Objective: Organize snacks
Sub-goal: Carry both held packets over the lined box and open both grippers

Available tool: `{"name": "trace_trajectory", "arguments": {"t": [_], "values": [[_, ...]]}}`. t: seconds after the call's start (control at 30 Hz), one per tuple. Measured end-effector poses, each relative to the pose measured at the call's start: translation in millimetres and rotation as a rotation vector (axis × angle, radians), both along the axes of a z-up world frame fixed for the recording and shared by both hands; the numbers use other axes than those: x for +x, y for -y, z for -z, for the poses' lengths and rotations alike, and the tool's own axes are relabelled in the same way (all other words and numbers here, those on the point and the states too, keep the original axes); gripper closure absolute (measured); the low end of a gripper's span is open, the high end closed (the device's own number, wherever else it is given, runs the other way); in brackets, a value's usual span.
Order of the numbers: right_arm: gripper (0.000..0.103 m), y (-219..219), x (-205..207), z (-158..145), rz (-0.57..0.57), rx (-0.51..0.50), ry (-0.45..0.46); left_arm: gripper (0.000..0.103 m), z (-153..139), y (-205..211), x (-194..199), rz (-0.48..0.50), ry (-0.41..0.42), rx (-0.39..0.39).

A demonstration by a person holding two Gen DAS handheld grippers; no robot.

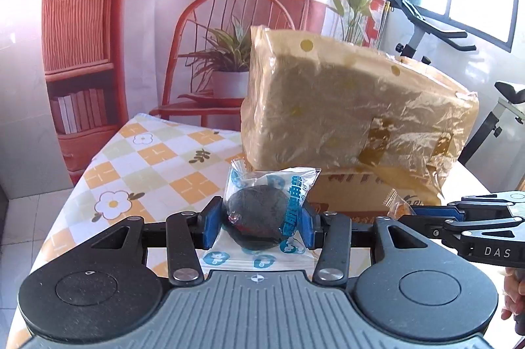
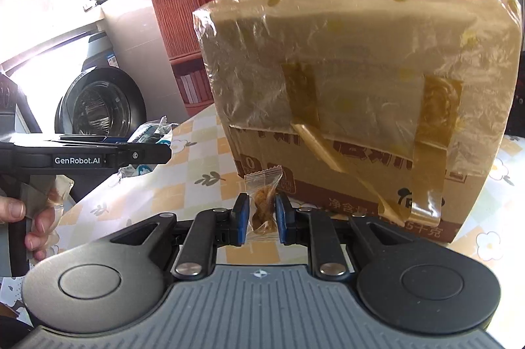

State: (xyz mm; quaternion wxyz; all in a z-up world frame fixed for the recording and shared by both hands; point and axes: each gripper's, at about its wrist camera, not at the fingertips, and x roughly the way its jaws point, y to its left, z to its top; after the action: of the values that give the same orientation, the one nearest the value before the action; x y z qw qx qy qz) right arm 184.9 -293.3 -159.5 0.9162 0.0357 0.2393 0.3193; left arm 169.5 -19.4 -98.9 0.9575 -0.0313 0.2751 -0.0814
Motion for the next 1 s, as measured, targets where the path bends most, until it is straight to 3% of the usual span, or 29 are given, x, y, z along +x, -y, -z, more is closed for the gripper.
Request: {"name": "trace_trajectory", "arguments": {"t": [0.23, 0.43, 0.67, 0.93, 1.0], "values": [[0.084, 20, 4, -66, 0.044, 0.108, 0.211, 0.053, -60, 21, 15, 0.053, 0.164, 0.027], [0.084, 44, 32, -93, 0.201, 0.081, 0.256, 0.053, -98, 53, 46, 0.11, 0.244, 0.032], [0.084, 74, 55, -89, 0.351, 0.021, 0.198, 0.053, -102, 78, 101, 0.114, 0.209, 0.056], [0.082, 88, 69, -77, 0.404, 0.013, 0.142, 0.052, -88, 93, 149, 0.13, 0.133, 0.066], [0.08, 89, 67, -76, 0.414, 0.023, 0.142, 0.048, -87, 91, 153, 0.122, 0.111, 0.047]]}}
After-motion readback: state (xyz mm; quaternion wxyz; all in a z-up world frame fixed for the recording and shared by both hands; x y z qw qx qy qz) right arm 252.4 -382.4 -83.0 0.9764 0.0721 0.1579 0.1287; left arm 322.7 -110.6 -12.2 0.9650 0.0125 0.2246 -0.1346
